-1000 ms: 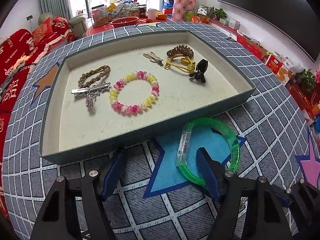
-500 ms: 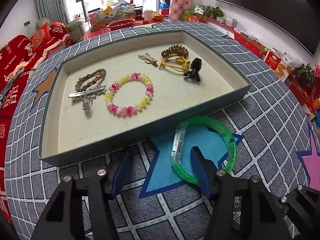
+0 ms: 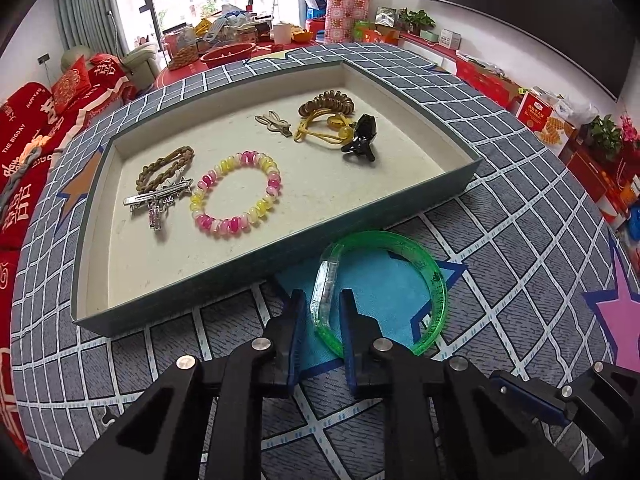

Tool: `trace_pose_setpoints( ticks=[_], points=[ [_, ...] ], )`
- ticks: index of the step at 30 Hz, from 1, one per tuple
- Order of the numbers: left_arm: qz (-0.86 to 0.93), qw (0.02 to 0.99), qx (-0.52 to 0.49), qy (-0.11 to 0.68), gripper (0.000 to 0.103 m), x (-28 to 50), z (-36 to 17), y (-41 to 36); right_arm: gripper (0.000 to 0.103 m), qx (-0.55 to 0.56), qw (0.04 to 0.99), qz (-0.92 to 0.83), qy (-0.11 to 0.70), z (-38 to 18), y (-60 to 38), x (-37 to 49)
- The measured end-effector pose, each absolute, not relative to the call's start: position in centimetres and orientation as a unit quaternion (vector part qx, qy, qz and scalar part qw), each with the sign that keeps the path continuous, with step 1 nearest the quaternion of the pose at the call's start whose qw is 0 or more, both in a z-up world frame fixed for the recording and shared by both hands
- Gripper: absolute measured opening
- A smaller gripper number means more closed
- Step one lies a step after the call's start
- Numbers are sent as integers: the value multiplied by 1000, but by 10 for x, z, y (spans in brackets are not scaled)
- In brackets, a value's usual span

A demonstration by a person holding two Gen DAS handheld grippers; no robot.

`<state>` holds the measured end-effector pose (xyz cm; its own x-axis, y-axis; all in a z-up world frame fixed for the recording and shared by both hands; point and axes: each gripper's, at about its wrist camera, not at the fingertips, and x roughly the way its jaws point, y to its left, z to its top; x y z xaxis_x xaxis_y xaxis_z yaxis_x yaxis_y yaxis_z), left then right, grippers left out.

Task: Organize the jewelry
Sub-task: 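Grasp the green bangle with the left gripper while the right grasps the silver heart charm, then carry the green bangle and heart charm into the tray with both grippers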

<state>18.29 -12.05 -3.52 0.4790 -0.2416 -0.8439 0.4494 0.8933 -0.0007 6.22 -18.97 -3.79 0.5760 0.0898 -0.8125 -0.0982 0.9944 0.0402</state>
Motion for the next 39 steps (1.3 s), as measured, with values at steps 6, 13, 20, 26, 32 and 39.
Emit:
trace_pose_setpoints(
  ticks=[6, 13, 20, 26, 32, 39],
  points=[
    [-201, 853, 107, 470, 25, 181, -35, -116, 36, 1, 887, 50, 459, -38, -194, 62],
    [-197, 855, 85, 472, 25, 173, -33, -95, 35, 26, 886, 44, 462, -35, -208, 60],
    [-190, 860, 69, 468, 25, 163, -27, -71, 35, 69, 883, 41, 463, -27, -230, 62],
    [-182, 869, 63, 456, 25, 157, -15, -52, 35, 109, 884, 37, 453, -11, -250, 66],
    [-172, 881, 49, 438, 25, 156, 1, -34, 35, 128, 886, 35, 445, 2, -262, 75],
    [-164, 893, 40, 418, 25, 166, 20, -25, 35, 131, 891, 39, 434, 21, -268, 97]
  ],
)
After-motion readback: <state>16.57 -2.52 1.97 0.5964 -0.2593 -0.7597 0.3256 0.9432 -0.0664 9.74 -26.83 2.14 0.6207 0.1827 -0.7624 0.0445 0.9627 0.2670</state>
